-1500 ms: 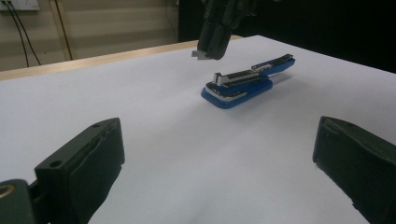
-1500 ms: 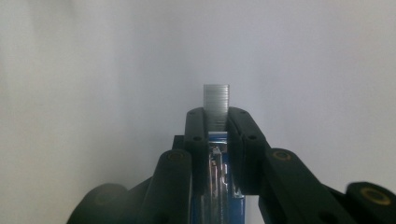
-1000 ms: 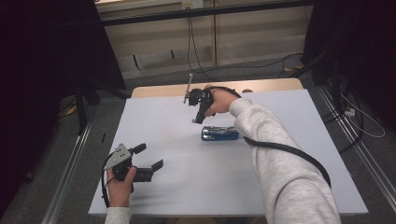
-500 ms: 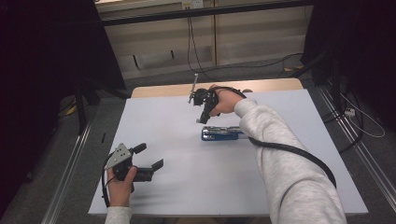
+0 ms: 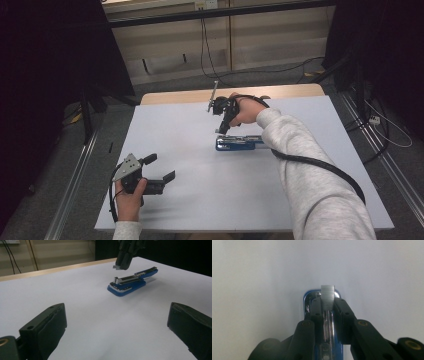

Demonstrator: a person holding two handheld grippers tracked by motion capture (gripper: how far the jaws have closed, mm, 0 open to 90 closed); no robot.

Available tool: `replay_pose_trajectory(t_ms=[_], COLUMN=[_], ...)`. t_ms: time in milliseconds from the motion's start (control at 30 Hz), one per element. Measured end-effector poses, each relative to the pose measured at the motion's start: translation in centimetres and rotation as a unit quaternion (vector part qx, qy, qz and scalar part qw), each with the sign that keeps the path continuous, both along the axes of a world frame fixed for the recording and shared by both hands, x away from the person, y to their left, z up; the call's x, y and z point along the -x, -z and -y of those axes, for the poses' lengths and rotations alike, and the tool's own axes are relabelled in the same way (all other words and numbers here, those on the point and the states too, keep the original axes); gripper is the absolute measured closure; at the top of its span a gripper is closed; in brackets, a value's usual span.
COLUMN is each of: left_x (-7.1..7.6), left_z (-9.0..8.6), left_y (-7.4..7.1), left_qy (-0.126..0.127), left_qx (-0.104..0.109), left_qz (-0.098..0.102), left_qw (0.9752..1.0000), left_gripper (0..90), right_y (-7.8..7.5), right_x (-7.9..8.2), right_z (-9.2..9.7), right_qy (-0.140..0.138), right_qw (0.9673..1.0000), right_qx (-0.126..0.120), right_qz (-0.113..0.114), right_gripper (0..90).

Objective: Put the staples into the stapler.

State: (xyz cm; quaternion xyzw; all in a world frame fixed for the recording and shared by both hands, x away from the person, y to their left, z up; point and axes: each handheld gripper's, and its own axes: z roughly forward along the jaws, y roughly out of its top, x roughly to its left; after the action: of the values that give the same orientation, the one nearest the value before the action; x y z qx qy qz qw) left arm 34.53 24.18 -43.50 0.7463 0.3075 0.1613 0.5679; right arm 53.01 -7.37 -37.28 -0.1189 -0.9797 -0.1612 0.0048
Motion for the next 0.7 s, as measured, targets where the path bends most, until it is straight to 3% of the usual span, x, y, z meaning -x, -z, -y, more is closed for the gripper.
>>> replay_pose_trajectory(t_ms=[700], left_x=[-0.01], left_z=[0.05], left_y=[-0.01], left_qy=[0.002], left_qx=[-0.002], left_qz=[0.000], left_qw=[1.0000], left_gripper=[2.7], right_y=[0.70], right_x=[0.19], right_z=[0.22], right_qy=[0.000], right_qw=[1.0000], right_qx=[0.005], right_qz=[-0.004], right_gripper=[78.3])
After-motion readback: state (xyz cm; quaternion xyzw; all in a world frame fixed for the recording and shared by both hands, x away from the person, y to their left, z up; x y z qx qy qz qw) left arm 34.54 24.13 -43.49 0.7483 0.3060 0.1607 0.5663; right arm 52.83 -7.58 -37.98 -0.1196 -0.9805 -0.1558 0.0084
